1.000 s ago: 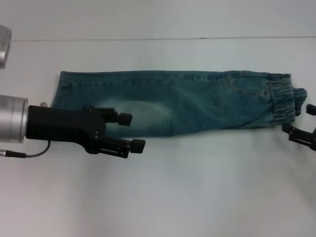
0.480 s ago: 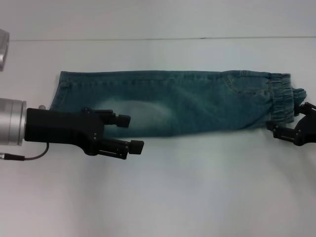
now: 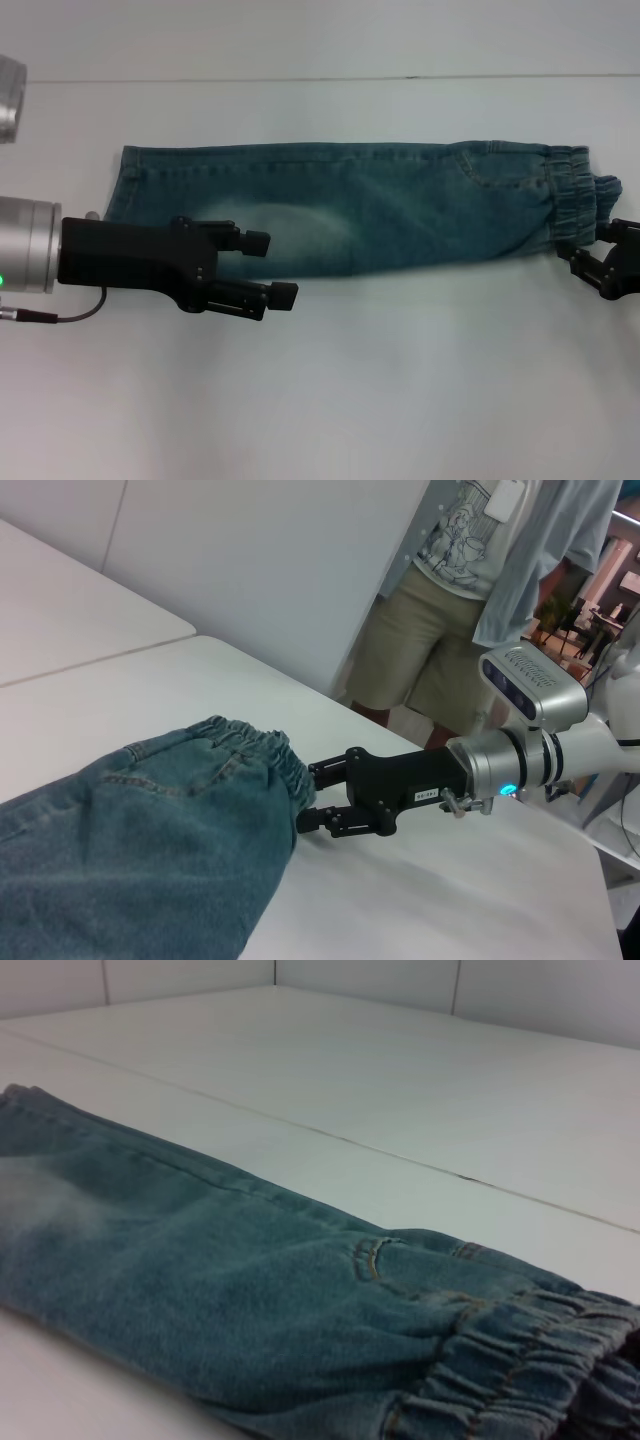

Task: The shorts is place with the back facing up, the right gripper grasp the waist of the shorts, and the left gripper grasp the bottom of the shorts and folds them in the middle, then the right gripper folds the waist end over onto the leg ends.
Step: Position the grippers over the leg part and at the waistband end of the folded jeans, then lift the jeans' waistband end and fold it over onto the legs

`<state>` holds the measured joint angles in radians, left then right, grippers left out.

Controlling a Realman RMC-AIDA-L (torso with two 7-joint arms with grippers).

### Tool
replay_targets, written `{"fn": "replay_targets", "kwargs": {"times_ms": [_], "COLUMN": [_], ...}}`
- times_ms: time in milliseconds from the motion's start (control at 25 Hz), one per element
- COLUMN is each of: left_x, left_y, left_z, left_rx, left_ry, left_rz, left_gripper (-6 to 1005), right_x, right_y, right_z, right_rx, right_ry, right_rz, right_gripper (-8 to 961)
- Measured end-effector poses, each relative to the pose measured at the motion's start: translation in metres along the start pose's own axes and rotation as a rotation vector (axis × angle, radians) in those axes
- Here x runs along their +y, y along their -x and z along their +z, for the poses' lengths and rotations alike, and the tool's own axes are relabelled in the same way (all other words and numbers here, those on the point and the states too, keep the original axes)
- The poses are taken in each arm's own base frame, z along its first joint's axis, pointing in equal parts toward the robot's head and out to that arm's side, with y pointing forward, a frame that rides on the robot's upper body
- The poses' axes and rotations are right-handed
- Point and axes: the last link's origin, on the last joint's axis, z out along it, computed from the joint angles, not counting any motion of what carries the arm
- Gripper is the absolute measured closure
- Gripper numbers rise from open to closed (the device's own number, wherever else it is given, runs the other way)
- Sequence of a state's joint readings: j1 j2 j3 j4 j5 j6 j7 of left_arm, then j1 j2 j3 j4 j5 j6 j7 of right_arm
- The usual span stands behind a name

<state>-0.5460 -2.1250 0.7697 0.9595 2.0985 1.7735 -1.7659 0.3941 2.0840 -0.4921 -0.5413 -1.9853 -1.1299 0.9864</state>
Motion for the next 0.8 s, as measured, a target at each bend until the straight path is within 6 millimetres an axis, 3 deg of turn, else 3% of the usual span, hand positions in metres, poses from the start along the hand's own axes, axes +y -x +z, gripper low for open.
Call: {"fn": "replay_targets", "kwargs": {"times_ms": [240,480,800], "left_x": [-0.001,-0.001,-0.009], "left_y": [0.0,0.002,-0.002], "left_z": [0.004,0.005,0.018], "left_rx": [0.004,0.011,0.08], "left_ry": [-0.006,-0.011,-0.074], "left_rz": [-0.001,-0.007,-0.02], "left_gripper": [155,165,179], "right_x": [0.001,0.002,0.003], "right_y": [0.001,0.003,0.008], "right_z": [0.001,0.003,-0.007], "right_rx": [-0.001,-0.005,-0.048], "right_ry": [0.009,0.016,0.036], "right_rz": [-0.033,-0.067,-0.074], "right_gripper": [552,741,805]}}
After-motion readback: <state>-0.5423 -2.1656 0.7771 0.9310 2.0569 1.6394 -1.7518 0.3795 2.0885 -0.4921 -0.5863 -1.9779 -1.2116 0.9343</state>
